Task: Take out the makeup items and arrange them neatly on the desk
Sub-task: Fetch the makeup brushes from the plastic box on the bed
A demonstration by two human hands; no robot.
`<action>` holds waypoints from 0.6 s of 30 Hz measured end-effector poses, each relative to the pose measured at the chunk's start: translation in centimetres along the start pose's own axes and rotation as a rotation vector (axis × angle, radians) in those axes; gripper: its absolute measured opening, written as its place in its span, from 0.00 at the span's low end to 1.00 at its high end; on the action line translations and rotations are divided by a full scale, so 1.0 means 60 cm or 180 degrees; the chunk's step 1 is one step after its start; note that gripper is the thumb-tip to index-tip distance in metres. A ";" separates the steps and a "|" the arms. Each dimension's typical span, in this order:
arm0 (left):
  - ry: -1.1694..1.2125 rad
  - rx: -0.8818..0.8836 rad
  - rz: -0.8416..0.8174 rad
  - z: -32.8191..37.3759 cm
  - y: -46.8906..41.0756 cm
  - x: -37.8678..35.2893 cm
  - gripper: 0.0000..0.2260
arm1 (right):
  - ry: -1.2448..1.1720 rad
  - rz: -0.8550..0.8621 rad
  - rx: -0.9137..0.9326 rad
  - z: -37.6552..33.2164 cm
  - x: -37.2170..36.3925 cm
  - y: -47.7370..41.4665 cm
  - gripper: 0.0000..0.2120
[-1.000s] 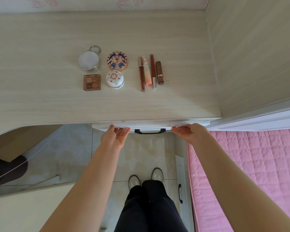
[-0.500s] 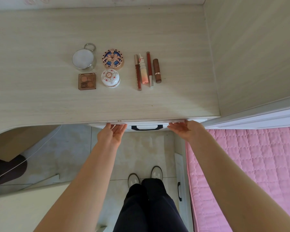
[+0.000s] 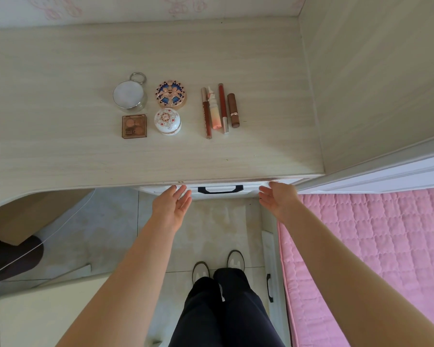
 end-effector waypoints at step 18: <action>-0.5638 -0.1526 -0.1343 -0.085 0.156 0.041 0.15 | 0.3396 0.0468 0.0857 0.191 -0.008 0.223 0.20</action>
Point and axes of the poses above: each hand's wrist, its own y-axis away from the middle knuckle, its own x-axis out of the back of the hand, z = x × y, the point moved 3 cm from there along -y, towards the middle knuckle, and after that the axes turned 13 degrees about -z, right-handed, at the moved point
